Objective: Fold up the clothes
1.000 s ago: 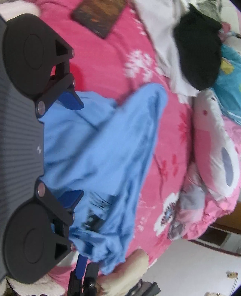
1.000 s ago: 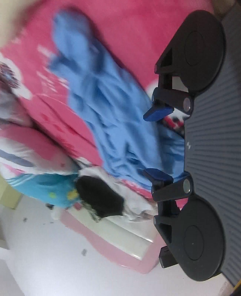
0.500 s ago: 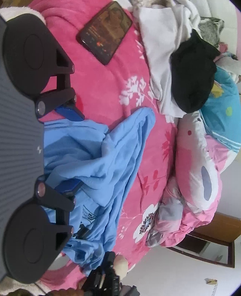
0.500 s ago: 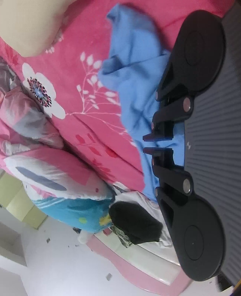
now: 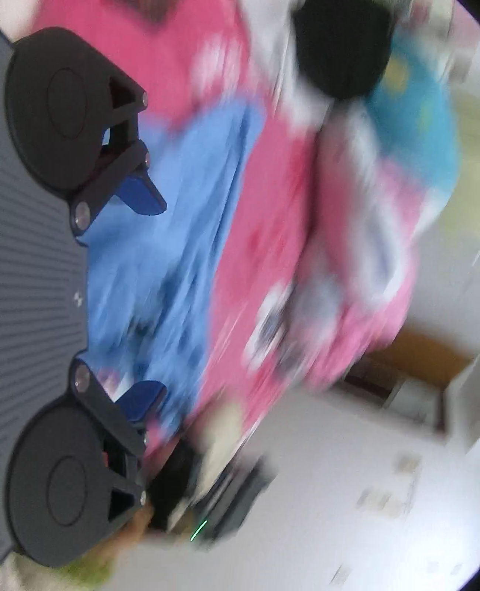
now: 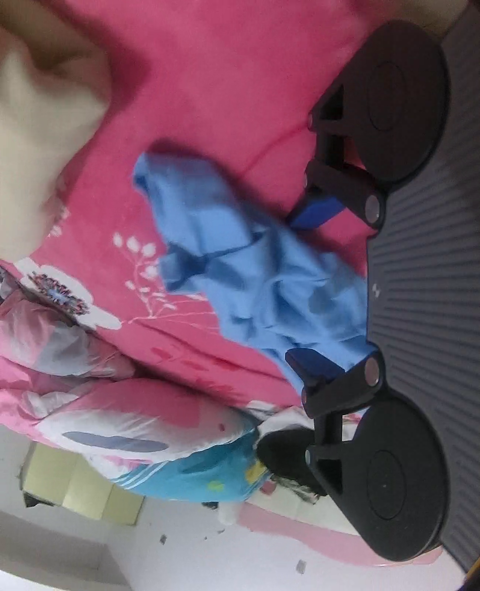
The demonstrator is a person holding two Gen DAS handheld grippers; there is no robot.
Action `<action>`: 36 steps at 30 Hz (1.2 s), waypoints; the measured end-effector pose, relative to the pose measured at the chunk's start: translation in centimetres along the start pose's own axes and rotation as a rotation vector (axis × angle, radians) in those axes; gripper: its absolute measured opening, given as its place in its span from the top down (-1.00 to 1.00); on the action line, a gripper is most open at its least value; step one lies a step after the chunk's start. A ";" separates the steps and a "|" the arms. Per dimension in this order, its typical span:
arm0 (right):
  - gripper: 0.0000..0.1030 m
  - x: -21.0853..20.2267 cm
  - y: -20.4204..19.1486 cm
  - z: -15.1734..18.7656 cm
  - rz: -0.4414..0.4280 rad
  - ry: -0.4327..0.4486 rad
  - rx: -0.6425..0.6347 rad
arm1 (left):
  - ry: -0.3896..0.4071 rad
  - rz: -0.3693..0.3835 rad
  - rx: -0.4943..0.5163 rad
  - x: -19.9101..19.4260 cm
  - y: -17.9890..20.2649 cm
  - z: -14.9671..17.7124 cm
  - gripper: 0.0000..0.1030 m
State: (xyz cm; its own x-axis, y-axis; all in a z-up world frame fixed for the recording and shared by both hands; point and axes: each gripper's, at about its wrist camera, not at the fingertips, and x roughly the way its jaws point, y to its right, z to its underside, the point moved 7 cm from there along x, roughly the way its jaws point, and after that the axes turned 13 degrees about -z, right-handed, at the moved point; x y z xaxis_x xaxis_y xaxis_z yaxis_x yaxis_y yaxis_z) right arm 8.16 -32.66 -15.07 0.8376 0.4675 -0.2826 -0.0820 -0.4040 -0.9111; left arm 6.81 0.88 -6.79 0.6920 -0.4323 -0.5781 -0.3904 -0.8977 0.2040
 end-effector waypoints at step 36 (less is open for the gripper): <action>-0.31 8.0 -11.9 -0.5 -0.165 -0.354 -0.461 | 0.035 0.010 -0.227 0.2 -6.3 0.4 -0.33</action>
State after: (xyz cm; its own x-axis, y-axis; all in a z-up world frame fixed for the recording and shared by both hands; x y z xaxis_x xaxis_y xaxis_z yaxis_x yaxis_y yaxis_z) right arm 16.05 -24.52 -6.37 0.5822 0.7543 -0.3035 0.3429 -0.5662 -0.7496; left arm 9.16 6.45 -8.56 0.7109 -0.4408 -0.5480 -0.2539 -0.8875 0.3846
